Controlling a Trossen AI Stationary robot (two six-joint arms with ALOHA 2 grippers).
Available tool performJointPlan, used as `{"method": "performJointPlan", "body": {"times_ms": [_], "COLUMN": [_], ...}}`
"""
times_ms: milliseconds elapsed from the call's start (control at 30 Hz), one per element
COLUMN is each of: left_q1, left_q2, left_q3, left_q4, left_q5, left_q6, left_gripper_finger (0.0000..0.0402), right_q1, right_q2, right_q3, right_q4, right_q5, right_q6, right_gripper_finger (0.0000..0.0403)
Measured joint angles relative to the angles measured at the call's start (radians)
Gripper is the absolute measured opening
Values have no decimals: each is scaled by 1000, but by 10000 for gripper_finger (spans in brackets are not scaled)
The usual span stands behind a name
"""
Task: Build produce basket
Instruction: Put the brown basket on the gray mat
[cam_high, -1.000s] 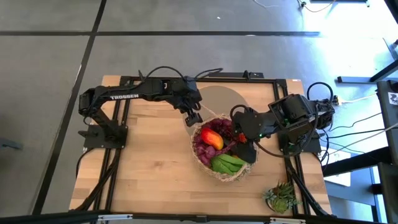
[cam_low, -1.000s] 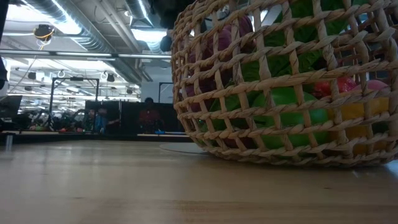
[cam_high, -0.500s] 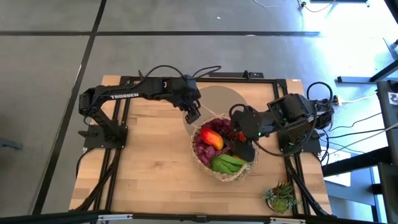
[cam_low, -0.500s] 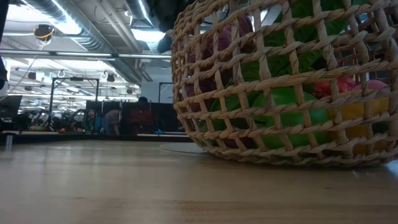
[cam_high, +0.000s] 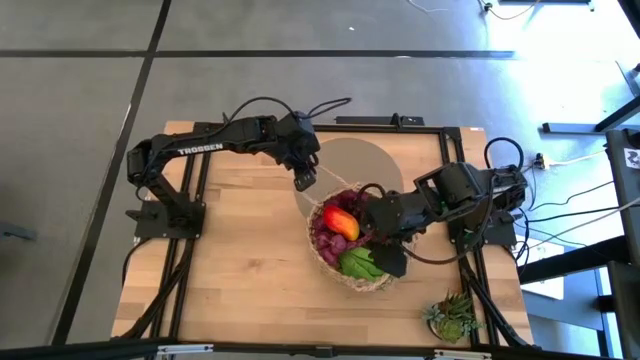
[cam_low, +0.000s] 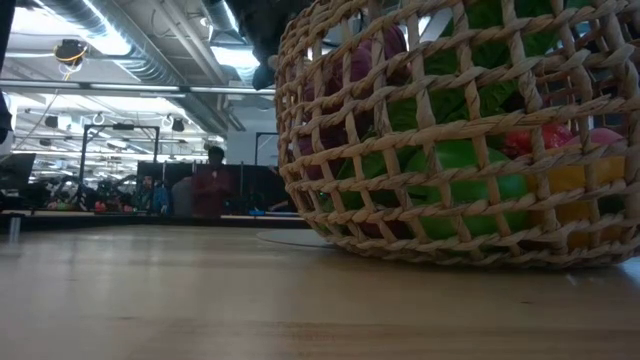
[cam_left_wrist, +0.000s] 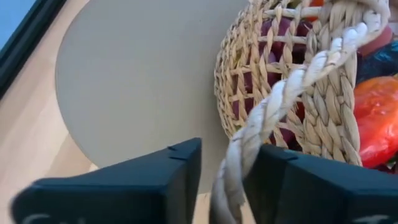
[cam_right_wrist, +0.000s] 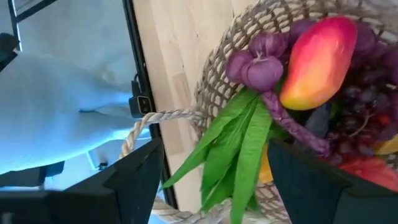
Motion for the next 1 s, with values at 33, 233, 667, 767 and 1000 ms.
{"method": "performJointPlan", "body": {"times_ms": [33,233,667,767,1000], "left_q1": [1,1,15,18,20], "left_q2": [0,0,0,0,0], "left_q3": [0,0,0,0,0], "left_q4": [-1,0,0,0,0], "left_q5": [0,30,46,46,45], "left_q6": [10,69,73,73,77], "left_gripper_finger": [80,10,4,2,2], "right_q1": [2,8,8,15,59], "right_q2": [0,0,0,0,33], "right_q3": [0,0,0,0,1], "right_q4": [0,0,0,0,0], "right_q5": [-4,-34,-83,-110,-170], "right_q6": [15,21,-44,-90,-123], "right_gripper_finger": [280,280,280,280,280]}}
